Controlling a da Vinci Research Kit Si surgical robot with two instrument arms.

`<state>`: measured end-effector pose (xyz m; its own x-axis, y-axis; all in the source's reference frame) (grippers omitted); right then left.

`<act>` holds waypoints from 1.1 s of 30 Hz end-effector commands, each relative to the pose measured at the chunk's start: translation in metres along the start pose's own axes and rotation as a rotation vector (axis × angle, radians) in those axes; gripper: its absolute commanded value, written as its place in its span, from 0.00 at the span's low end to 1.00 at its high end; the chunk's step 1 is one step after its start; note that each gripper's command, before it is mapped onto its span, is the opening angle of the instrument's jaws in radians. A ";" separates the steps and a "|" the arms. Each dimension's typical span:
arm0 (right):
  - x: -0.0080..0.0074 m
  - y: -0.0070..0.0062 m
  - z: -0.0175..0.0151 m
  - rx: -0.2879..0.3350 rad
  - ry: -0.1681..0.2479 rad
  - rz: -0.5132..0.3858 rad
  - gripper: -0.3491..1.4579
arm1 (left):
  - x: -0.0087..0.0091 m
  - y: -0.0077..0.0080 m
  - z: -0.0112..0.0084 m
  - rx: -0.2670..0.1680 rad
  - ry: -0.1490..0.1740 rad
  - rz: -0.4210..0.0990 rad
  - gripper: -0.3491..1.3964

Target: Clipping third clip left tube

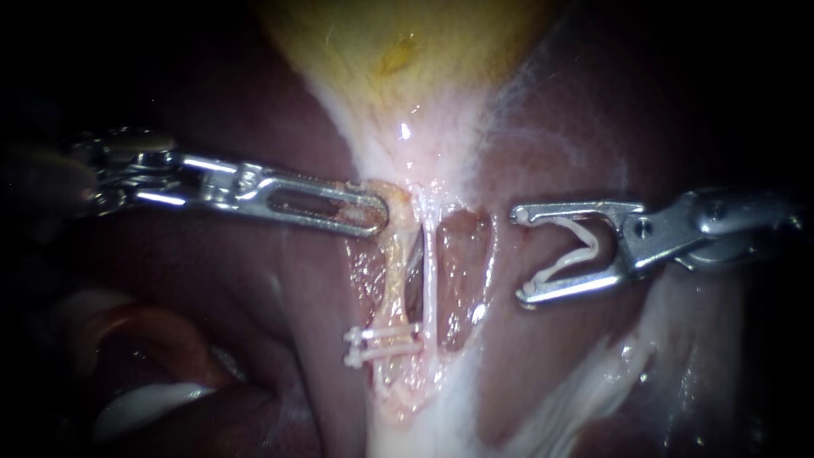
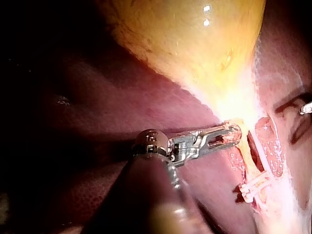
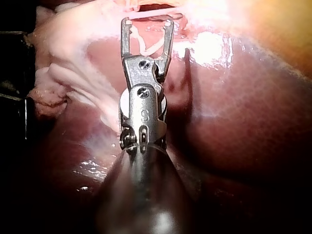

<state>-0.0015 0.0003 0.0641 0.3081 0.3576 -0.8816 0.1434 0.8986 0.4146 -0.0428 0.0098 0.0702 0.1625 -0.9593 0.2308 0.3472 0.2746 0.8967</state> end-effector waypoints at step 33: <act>-0.0004 -0.0001 0.0054 0.008 0.009 0.056 0.47 | -0.0022 -0.0077 -0.0061 0.040 -0.019 -0.037 0.00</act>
<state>0.0037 -0.0015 0.0658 0.3073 0.4167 -0.8555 0.1312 0.8719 0.4718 -0.0402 0.0102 0.0605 0.1323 -0.9700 0.2041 0.3152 0.2364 0.9191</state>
